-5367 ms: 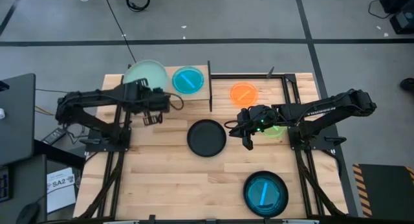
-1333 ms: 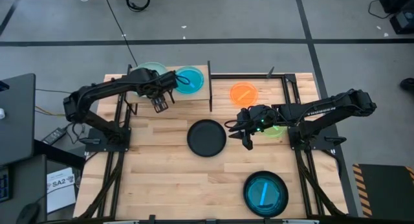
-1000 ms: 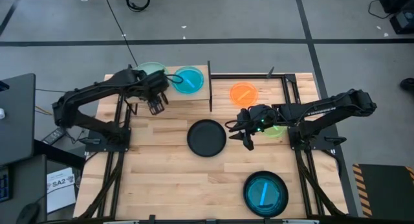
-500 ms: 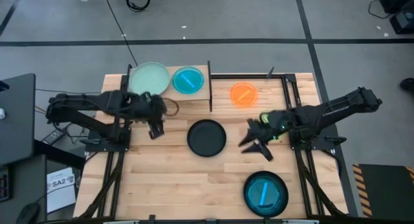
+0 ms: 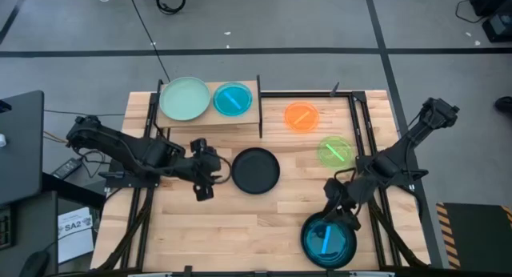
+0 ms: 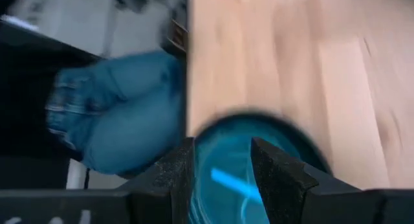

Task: Place and stack plates onto a shelf
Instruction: Stack the blue plate on top of the blue plate on the shelf

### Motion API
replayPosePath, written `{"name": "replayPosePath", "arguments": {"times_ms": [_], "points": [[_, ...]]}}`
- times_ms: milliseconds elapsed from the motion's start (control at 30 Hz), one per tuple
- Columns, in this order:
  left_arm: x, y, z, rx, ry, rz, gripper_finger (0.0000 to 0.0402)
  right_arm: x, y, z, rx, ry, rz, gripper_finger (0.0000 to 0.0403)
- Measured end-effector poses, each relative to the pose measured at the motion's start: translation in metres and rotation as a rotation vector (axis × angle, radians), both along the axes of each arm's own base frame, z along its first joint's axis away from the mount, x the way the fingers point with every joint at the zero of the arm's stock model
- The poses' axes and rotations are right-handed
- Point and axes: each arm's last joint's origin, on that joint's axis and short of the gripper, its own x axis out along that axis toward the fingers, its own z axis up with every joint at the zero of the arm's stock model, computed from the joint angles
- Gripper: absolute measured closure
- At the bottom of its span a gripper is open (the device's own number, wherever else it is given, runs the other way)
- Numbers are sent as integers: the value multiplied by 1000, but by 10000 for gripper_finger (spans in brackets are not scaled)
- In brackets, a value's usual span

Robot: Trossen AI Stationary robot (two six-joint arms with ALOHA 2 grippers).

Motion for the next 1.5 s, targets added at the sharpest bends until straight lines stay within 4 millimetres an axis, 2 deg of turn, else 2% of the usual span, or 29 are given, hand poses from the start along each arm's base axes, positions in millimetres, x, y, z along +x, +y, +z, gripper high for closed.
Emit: {"name": "replayPosePath", "arguments": {"times_ms": [167,433,833,1500], "points": [[10,-8,-13,25,48,-12,212,-7,10,-14,8,165,-75,245],[22,-12,-28,45,100,-12,212,-9,27,-34,1,322,-122,245],[25,-14,-30,45,96,-13,212,-9,43,-74,-95,588,-135,246],[26,-14,-30,40,85,-13,212,-6,48,-101,-183,709,-140,246]]}}
